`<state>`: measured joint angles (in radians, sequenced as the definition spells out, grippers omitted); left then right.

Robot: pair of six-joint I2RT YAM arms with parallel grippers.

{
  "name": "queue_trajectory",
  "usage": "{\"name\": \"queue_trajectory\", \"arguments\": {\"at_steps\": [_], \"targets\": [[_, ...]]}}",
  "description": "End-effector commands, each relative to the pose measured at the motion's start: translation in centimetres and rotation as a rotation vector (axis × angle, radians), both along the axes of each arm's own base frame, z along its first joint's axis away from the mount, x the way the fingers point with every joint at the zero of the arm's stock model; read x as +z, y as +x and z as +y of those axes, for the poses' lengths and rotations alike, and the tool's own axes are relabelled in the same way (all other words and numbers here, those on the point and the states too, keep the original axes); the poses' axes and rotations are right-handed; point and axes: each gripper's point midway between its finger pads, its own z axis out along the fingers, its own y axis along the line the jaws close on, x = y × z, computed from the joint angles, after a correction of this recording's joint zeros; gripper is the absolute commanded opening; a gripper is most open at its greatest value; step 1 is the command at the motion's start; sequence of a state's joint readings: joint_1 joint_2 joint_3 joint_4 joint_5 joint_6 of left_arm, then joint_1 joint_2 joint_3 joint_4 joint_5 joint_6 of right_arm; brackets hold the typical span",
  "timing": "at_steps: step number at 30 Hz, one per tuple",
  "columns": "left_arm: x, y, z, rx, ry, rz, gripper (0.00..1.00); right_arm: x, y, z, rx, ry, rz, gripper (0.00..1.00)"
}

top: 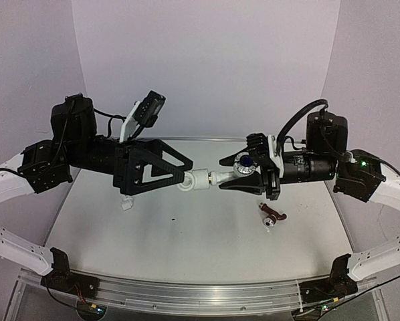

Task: Install the water faucets

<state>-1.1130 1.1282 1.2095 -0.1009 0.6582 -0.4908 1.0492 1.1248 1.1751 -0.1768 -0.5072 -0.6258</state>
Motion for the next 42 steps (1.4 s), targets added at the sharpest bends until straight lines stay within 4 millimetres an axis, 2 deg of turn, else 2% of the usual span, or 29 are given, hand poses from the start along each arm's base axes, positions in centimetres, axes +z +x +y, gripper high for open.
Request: {"name": "queue_trajectory", "arguments": {"at_steps": [1,12,18,25,29,42], "targets": [[1.7,-1.3,0.7,-0.055,-0.057,-0.021,0.90,2.7,0.6,0.1,-0.034,0.079,-0.020,0.00],[0.2,-1.3,0.2,-0.058,-0.003,0.007,0.88,3.4,1.7,0.2,-0.085,0.090,-0.024,0.00],[-0.2,-0.9,0.2,-0.028,0.007,0.012,0.90,4.5,1.2,0.2,-0.053,0.113,-0.045,0.00],[1.5,-0.8,1.2,0.005,0.000,-0.028,0.92,1.8,1.1,-0.1,-0.040,0.043,-0.136,0.00],[2.1,-0.6,1.7,0.034,-0.010,-0.049,0.93,1.4,1.0,-0.1,-0.035,0.034,-0.143,0.00],[-0.8,0.4,-0.4,0.032,0.091,-0.017,0.93,2.5,0.9,0.2,-0.022,0.052,-0.143,0.00]]}}
